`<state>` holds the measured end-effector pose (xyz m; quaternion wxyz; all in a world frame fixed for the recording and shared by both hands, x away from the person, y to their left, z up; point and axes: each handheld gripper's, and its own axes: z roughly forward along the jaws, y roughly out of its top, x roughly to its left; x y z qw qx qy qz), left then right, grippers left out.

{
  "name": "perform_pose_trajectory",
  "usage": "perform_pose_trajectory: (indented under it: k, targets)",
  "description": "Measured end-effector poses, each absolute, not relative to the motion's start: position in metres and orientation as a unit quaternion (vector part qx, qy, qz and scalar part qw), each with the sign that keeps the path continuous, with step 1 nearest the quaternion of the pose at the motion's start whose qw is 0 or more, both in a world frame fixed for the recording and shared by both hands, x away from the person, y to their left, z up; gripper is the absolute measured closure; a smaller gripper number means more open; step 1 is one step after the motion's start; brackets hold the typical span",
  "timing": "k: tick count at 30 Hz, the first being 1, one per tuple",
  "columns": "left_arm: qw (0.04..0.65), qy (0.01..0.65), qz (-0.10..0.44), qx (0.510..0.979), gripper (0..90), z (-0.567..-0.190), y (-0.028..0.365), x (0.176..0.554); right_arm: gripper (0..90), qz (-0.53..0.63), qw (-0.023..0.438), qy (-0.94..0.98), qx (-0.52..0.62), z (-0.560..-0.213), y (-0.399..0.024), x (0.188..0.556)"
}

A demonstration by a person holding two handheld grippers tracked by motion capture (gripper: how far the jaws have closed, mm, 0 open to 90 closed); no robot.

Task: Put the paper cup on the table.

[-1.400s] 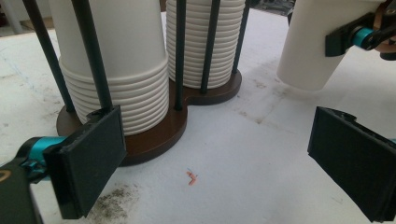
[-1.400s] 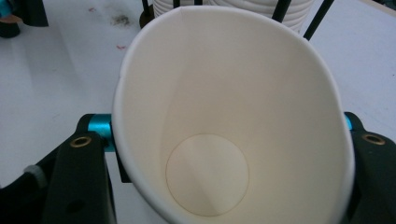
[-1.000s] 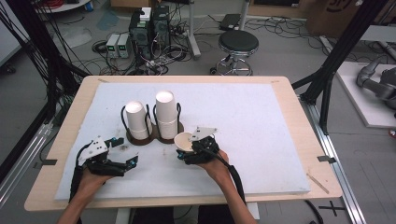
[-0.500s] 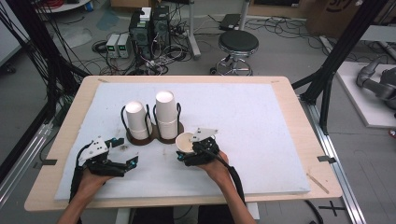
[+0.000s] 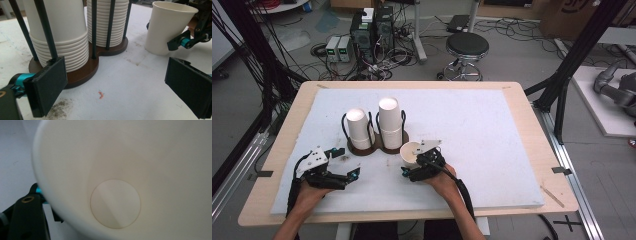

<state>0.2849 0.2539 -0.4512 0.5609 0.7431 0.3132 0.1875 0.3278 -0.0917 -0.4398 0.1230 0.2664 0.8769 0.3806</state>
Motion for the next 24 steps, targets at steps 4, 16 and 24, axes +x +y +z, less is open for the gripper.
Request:
perform_pose_trajectory:
  k: [4,16,24]
  targets:
    - [0.561,0.314,0.187,0.743,4.2,-0.451,0.254,0.285,20.2,0.379,0.124,0.877,0.268,-0.44,-0.092,0.327]
    - [0.563,0.317,0.188,0.74,4.2,-0.452,0.255,0.285,20.2,0.392,0.124,0.872,0.266,-0.44,-0.112,0.32]
    - [0.563,0.317,0.191,0.739,4.2,-0.452,0.255,0.285,20.2,0.398,0.126,0.865,0.278,-0.436,-0.134,0.314]
